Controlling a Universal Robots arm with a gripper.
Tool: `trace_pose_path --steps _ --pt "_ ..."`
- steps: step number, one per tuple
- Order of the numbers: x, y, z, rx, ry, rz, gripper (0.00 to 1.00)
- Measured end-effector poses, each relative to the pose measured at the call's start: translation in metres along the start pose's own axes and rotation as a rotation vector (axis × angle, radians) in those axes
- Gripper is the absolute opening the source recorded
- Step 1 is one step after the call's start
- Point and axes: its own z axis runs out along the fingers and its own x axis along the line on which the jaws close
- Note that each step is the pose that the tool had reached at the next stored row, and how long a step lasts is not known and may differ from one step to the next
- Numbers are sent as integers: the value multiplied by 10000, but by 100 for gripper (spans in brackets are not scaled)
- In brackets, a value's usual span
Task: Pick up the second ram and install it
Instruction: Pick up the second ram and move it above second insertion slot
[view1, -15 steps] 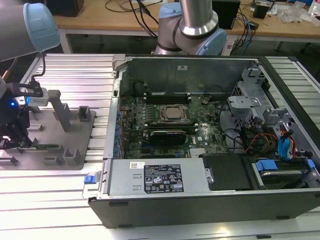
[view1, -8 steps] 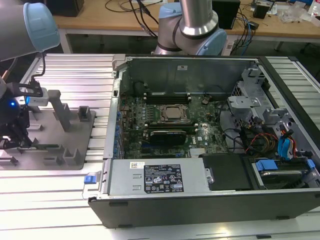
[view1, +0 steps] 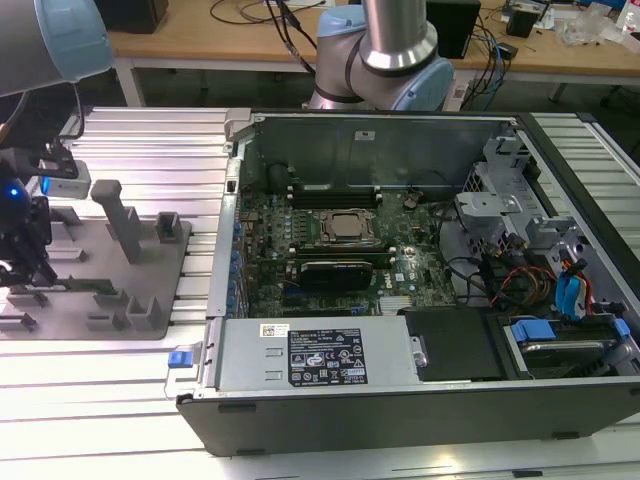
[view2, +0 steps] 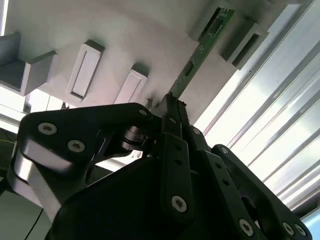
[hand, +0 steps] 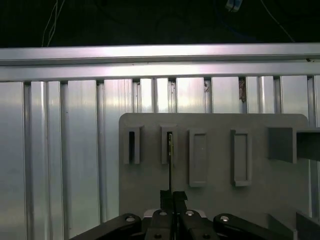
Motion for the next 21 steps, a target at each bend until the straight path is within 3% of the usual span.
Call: trace_pose_path --steps 2,4,8,15,20,21 --pt "-2 3 -130 0 2 0 9" --pt "-3 4 -195 0 4 0 9" --pt "-7 8 -401 0 3 0 9" --pt "-10 9 -590 0 4 0 9" --pt "-12 12 -761 0 4 0 9" --pt "-13 12 -824 1 3 0 9"
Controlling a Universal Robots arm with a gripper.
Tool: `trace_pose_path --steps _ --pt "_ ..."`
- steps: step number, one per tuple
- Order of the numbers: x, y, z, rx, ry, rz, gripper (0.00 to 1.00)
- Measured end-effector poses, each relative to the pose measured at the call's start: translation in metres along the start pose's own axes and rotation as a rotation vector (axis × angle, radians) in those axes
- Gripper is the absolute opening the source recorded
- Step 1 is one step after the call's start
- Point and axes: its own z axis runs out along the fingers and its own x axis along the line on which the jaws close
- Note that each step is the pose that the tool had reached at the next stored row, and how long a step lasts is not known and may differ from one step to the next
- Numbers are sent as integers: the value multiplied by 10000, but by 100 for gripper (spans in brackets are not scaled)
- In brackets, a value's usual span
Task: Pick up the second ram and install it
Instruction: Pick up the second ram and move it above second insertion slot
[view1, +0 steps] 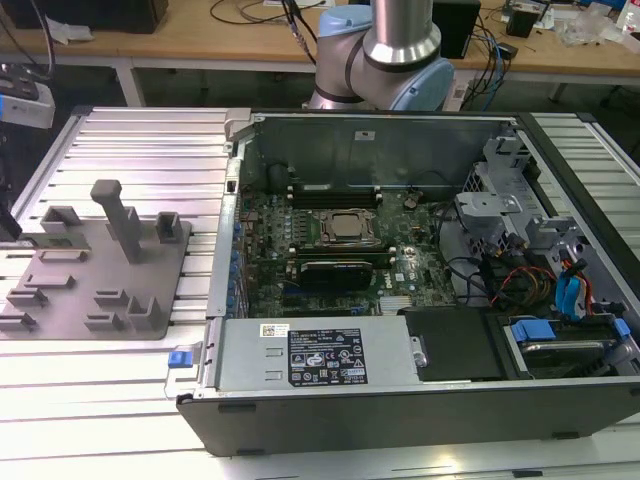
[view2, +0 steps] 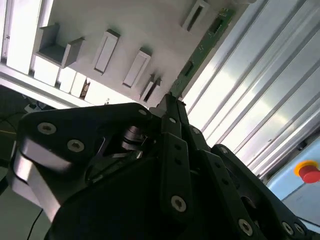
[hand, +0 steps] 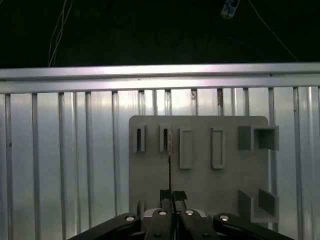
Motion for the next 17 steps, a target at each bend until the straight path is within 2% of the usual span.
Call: trace_pose_path --steps 4,6,11,13,16,17 --pt "-4 1 -241 -1 0 0 9" --pt "-6 3 -387 -1 0 0 9" --pt "-8 7 -534 0 0 0 9" --pt "-10 9 -678 -1 1 0 9" --pt "-12 11 -794 -1 1 0 9" --pt "-13 12 -875 0 0 0 9"
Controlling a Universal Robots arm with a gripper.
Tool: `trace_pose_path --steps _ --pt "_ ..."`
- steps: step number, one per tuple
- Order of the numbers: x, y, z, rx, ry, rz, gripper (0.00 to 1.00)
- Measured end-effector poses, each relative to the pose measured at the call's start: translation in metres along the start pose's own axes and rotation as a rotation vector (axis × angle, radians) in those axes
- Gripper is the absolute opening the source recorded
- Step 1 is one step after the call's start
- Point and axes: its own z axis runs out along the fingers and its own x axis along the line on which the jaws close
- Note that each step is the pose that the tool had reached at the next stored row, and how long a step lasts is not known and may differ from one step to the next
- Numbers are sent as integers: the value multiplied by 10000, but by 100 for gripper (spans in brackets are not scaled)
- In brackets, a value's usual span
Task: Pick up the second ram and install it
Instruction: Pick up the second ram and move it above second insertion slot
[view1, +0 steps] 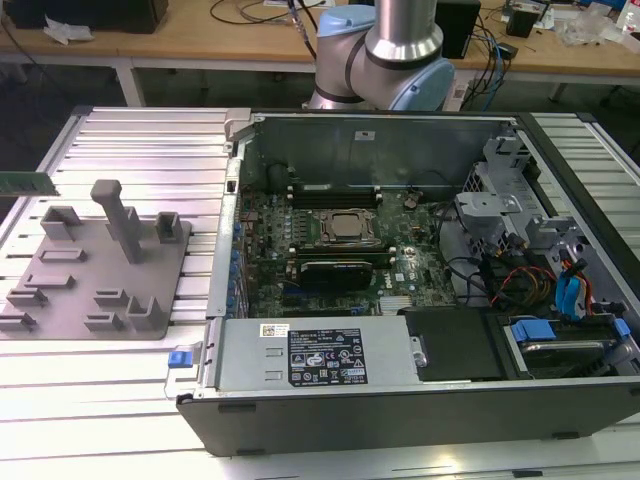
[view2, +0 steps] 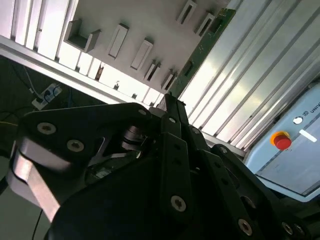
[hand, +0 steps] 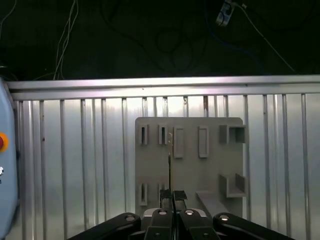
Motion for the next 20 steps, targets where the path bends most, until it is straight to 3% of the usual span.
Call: trace_pose_path --steps 2,7,11,16,20 --pt "-2 2 -122 0 1 1 9" --pt "-5 7 -330 0 0 0 9" --pt "-5 -9 -355 -4 3 -2 9" --pt "-10 -179 -357 -1 1 -1 9" --pt "-18 -481 -365 -1 0 0 9"
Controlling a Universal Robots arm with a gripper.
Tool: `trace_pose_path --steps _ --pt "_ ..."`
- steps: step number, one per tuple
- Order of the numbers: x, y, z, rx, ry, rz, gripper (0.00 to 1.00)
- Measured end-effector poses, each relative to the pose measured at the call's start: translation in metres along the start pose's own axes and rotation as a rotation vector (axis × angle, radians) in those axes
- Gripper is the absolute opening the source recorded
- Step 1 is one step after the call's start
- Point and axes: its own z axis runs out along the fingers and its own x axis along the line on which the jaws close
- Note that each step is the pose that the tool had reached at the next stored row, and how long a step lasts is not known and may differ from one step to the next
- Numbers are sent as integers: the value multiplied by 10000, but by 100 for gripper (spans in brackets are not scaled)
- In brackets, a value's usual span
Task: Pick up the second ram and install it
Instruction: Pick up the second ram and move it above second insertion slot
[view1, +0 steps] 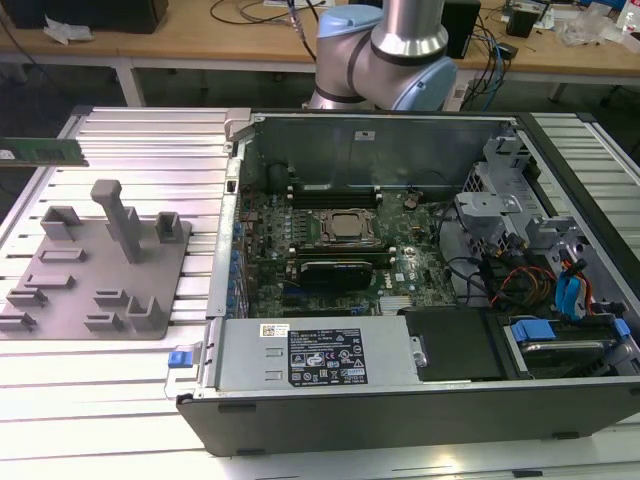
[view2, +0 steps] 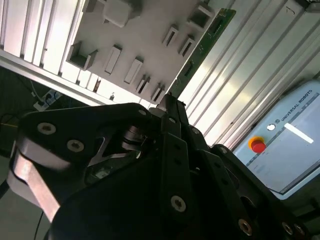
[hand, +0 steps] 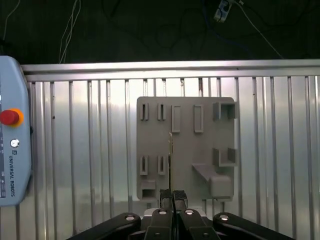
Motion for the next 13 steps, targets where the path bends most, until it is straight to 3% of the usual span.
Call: trace_pose_path --steps 3,6,11,13 --pt "-4 -158 -2 0 -1 1 9" --pt "-10 -375 -6 0 0 1 9" --pt "-23 -861 -15 -10 1 1 9" --pt "-26 -951 -16 -12 0 1 9"
